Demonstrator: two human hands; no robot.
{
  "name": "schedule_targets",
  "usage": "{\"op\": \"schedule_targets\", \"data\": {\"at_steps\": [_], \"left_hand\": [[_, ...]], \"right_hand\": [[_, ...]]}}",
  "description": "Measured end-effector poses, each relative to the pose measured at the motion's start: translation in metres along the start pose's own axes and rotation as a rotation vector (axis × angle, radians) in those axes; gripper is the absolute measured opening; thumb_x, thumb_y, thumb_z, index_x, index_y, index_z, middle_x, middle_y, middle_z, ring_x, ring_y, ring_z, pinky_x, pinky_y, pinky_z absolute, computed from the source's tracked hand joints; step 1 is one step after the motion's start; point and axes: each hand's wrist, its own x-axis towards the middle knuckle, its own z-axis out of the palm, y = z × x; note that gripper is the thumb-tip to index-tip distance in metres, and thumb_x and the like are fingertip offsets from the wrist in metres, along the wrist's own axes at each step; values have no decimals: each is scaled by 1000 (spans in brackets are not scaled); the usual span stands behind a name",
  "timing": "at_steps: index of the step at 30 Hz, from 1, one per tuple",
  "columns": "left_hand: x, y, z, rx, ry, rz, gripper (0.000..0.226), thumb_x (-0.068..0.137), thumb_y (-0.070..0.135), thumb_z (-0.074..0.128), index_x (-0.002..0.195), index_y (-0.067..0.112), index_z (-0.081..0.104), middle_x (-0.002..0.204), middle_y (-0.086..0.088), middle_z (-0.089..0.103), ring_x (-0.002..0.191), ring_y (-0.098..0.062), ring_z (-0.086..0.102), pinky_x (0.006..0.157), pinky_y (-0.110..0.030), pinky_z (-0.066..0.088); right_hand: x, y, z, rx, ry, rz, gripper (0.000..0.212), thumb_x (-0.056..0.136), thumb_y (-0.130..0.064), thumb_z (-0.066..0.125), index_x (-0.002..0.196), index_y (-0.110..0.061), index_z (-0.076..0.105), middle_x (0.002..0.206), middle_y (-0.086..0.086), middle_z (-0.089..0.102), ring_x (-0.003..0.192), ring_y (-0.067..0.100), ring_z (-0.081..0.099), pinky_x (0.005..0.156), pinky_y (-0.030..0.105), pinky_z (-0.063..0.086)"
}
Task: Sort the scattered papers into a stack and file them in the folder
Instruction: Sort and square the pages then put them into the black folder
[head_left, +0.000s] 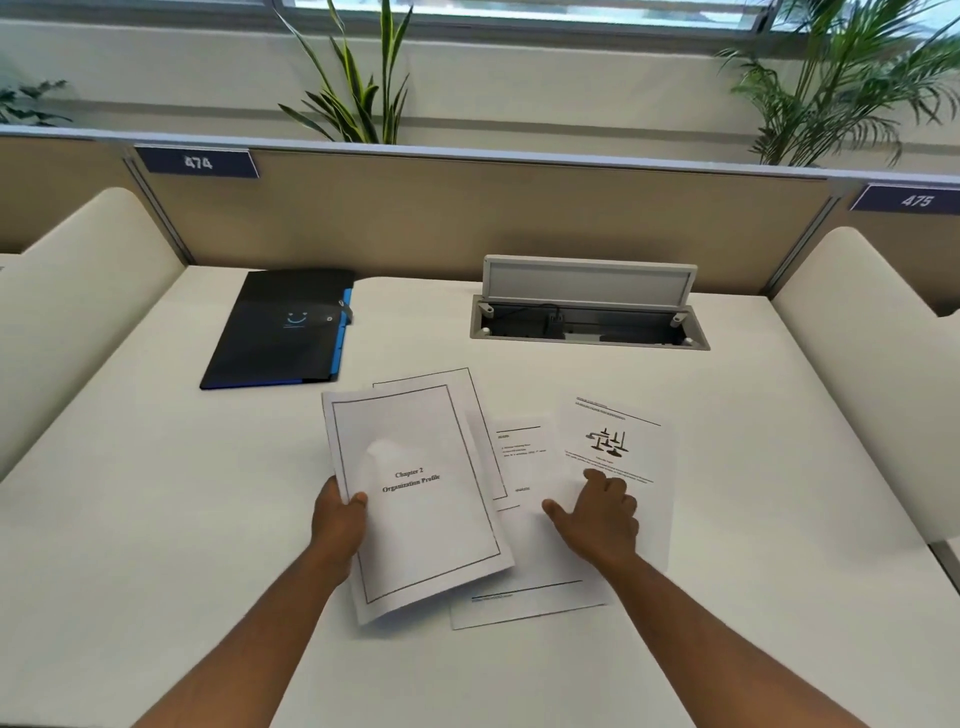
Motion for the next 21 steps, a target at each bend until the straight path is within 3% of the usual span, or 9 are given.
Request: {"op": "schedule_targets", "data": {"at_steps": [6,13,18,21], "left_hand": [[11,-13,-12,4,-19,-61,36,97,1,46,131,11,55,124,-13,65,109,-31,60,98,-41,47],[24,-13,-12,142,-118,-51,42,99,8,47,141,9,46,139,-14,55,125,-34,53,108,-47,42],[31,-13,-13,176,-177,-54,48,100,9,46,147,8,40,147,-14,48,133,-33,47,113,-47,37],[35,-14,-14,169,-208,-61,45,100,8,46,145,8,42,144,-13,51,131,-32,49,113,-46,38]], "right_hand": [[-8,-14,14,-139,62,8,100,76,-75,69,147,-13,35,136,12,45,126,33,48,95,44,49],[-3,-31,16,114,-9,65,95,79,-58,79,150,-13,34,143,16,44,129,38,53,103,47,48],[4,-51,19,313,-85,12,71,80,-52,80,134,-13,57,129,6,68,122,29,63,100,40,51],[7,-63,22,299,-102,-19,58,82,-53,78,122,-14,65,122,5,71,118,29,64,97,41,52]]}}
